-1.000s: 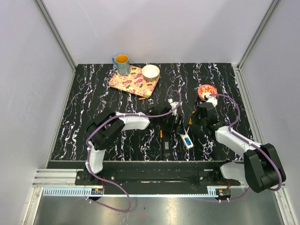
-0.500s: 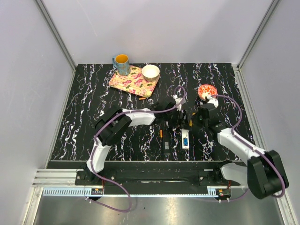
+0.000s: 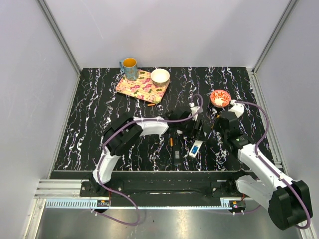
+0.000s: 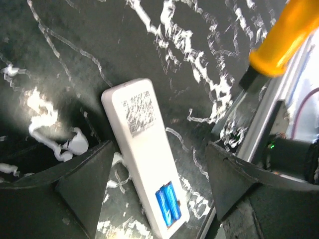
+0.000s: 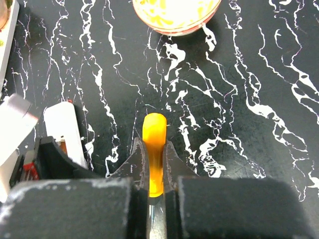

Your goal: Unload the batteries from the remote control

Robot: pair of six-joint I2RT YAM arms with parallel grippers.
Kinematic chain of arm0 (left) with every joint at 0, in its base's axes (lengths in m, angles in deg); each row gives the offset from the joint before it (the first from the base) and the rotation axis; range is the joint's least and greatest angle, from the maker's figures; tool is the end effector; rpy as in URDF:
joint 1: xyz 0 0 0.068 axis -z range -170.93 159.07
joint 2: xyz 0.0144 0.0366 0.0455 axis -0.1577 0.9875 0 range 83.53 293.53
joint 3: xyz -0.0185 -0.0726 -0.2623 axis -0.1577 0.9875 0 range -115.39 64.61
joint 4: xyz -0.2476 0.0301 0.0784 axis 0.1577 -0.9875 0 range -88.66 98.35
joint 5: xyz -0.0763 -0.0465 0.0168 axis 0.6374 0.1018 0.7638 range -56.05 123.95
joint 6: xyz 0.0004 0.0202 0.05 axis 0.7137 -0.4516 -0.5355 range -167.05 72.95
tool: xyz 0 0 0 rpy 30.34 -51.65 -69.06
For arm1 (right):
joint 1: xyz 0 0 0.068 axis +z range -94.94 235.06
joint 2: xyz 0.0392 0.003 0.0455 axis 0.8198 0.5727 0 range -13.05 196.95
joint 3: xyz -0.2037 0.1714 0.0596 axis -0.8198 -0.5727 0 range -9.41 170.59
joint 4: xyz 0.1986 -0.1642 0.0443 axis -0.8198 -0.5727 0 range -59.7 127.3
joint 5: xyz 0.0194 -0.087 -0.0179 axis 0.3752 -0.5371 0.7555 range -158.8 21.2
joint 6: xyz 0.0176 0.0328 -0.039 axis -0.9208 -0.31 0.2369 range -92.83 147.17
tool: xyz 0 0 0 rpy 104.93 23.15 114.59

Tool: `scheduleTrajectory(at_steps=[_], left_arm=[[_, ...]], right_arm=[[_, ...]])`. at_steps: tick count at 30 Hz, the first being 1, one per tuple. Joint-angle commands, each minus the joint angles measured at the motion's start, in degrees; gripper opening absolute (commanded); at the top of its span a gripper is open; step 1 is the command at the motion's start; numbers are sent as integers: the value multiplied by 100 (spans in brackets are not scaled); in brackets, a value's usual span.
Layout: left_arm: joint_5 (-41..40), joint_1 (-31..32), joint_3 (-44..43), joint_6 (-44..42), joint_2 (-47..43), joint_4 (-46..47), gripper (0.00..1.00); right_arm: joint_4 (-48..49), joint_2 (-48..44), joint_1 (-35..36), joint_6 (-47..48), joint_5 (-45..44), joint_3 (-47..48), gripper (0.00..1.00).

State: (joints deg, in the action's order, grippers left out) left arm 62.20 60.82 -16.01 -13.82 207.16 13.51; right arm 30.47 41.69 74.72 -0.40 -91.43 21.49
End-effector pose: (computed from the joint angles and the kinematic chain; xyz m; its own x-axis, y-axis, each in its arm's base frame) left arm 0.2774 -0.3791 0.1454 -0.8236 0.2650 -0.5014 0.5640 0.4747 -0.6756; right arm 0.2004 0.0569 0.2304 -0.4252 0.3018 -0.8533 0.2233 0.9486 0.2243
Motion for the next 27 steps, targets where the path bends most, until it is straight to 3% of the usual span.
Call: scheduleTrajectory(at_steps=[1, 2, 8, 16, 22, 27], left_arm=[[-1091, 204, 379, -695, -840, -490, 79], [-1668, 291, 598, -782, -980, -508, 80], [-3051, 1082, 1153, -1073, -1377, -965, 81], [-3738, 1803, 1031, -1275, -1070, -1738, 81], [-4467, 1857, 1091, -1073, -753, -2055, 69], [-4469, 1690, 1285, -1143, -823, -1844, 57]], right_arm=[[129, -51, -59, 200, -356, 303, 0], [190, -51, -68, 226, -330, 321, 0], [366, 45, -76, 244, -84, 321, 0], [516, 81, -94, 279, 83, 303, 0], [613, 81, -85, 279, 259, 251, 0], [813, 63, -85, 384, 715, 198, 0]])
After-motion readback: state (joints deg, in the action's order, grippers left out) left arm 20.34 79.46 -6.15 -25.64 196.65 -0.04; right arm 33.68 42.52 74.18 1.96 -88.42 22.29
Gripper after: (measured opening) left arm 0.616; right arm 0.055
